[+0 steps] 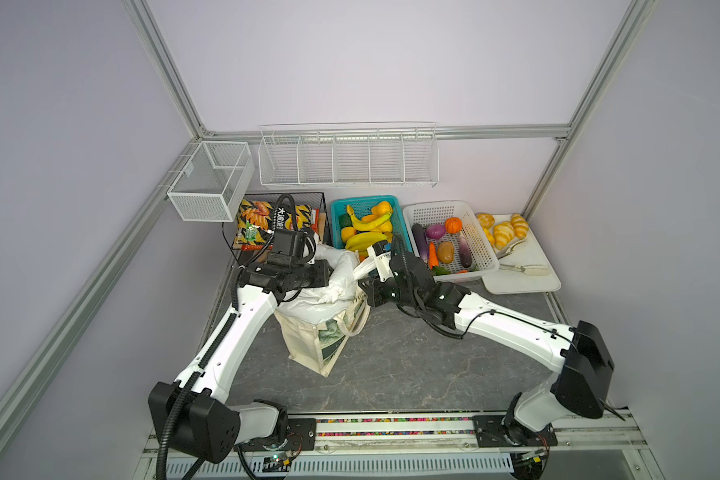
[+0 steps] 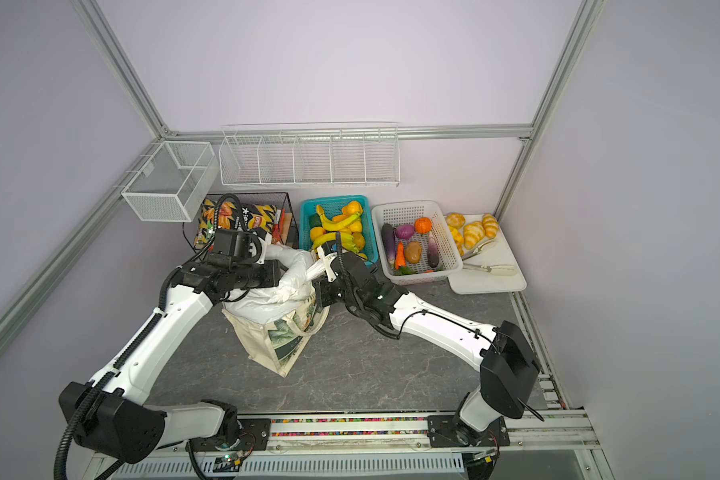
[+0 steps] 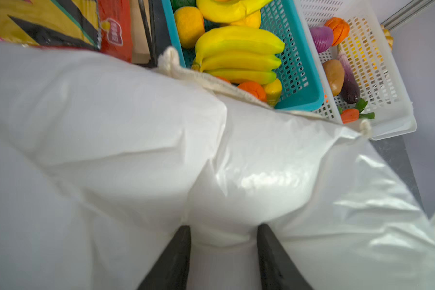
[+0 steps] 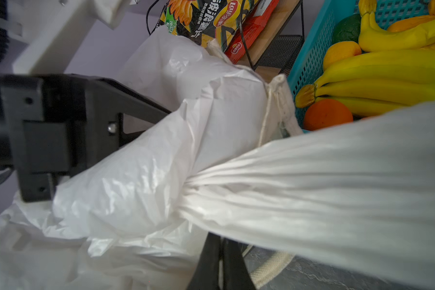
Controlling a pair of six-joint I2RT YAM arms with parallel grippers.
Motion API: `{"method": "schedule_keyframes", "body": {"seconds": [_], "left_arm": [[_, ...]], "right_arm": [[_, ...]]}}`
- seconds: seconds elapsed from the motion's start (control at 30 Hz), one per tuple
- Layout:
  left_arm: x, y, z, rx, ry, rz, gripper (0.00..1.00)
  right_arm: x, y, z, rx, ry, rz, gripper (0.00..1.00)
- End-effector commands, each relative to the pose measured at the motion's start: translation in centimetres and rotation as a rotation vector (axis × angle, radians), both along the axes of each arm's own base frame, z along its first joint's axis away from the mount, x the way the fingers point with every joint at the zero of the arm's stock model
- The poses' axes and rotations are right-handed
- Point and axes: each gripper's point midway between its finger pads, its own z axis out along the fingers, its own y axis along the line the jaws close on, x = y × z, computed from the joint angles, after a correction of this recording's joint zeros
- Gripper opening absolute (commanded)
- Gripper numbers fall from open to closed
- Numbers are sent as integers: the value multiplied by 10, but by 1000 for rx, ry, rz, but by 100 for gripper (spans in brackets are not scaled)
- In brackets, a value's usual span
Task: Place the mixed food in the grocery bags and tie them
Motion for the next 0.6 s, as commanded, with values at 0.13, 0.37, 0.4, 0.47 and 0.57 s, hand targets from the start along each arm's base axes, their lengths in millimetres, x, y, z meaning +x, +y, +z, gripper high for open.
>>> {"method": "schedule_keyframes", "body": {"seconds": [0.13,0.37,0.4,0.47,0.57], "left_arm": [[-29,5,-71,37,190,-13,44],[-24,3,-106,66,236,2,45],[-25,3,-112,77,256,5,45],[-27,7,-125,112,298,20,46],[-28,9,-129,162,278,41,48]], "right_arm": [[7,-3,39,80,-112,-28,7],[6,1,37,91,-103,-10,7],[6,1,38,92,-105,-12,7],[6,0,40,93,-114,-12,7],[6,0,48,101,-130,-10,7]]}}
